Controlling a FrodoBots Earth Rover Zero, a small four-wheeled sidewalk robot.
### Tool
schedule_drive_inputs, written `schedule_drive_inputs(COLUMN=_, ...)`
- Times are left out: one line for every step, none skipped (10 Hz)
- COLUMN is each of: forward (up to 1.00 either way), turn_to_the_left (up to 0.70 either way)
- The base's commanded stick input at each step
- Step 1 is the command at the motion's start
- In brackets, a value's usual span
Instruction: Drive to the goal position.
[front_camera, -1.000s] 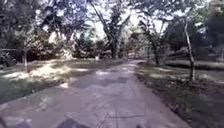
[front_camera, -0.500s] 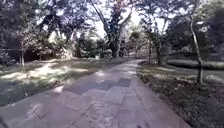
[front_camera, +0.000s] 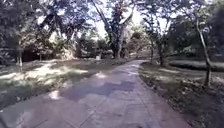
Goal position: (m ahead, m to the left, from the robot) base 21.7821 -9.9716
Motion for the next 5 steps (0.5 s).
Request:
schedule_drive_inputs(forward=0.50, turn_to_the_left=0.00)
schedule_drive_inputs(forward=0.50, turn_to_the_left=0.00)
schedule_drive_inputs(forward=0.50, turn_to_the_left=0.00)
schedule_drive_inputs(forward=0.50, turn_to_the_left=0.00)
schedule_drive_inputs(forward=0.50, turn_to_the_left=0.00)
